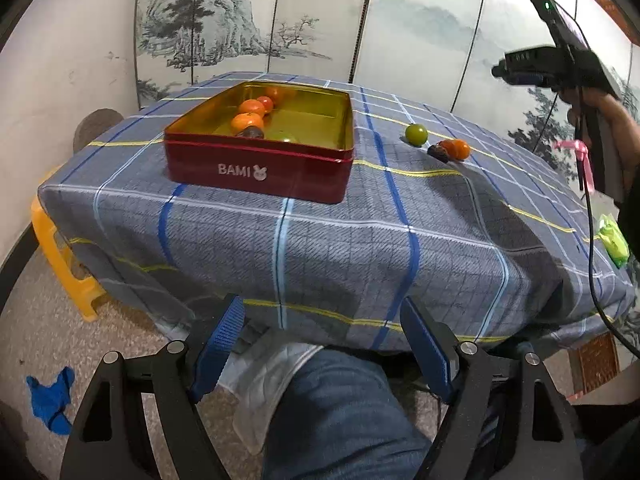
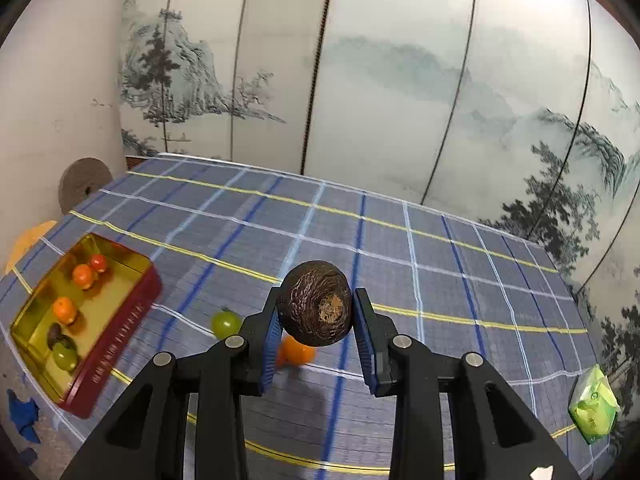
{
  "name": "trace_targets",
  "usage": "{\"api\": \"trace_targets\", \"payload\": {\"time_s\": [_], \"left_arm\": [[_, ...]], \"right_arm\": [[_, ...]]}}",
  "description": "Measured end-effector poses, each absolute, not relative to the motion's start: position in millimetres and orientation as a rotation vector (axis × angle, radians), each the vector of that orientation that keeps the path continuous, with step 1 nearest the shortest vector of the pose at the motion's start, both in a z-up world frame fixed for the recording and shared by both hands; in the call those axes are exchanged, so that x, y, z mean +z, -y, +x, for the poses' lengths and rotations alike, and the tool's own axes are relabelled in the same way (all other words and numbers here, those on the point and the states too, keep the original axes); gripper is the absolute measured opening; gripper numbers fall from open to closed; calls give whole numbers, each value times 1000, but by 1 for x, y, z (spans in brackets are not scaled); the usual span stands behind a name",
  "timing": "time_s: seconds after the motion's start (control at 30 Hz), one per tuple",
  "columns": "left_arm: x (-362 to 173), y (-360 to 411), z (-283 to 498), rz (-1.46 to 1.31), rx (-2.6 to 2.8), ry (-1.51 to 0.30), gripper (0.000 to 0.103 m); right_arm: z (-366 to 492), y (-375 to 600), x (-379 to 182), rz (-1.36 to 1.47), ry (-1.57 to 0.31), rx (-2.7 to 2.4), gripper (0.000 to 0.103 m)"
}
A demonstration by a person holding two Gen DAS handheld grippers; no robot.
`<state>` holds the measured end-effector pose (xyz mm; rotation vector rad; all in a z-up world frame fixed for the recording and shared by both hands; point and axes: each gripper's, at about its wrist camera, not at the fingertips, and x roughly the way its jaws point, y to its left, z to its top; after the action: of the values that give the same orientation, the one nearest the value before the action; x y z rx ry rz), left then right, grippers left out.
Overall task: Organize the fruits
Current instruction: 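Grasp a round brown dried fruit with the right gripper and lift it, then carry the brown dried fruit into the tin with the right gripper and release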
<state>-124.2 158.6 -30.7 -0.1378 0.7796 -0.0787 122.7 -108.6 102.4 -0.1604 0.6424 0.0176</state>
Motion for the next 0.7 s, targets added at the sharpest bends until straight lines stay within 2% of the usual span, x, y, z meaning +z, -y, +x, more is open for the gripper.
{"api": "trace_targets", "payload": {"time_s": [0.7], "left_arm": [[-28, -187, -158, -179, 16, -756, 80]], "right_arm": [[108, -9, 103, -230, -627, 211, 30]]}}
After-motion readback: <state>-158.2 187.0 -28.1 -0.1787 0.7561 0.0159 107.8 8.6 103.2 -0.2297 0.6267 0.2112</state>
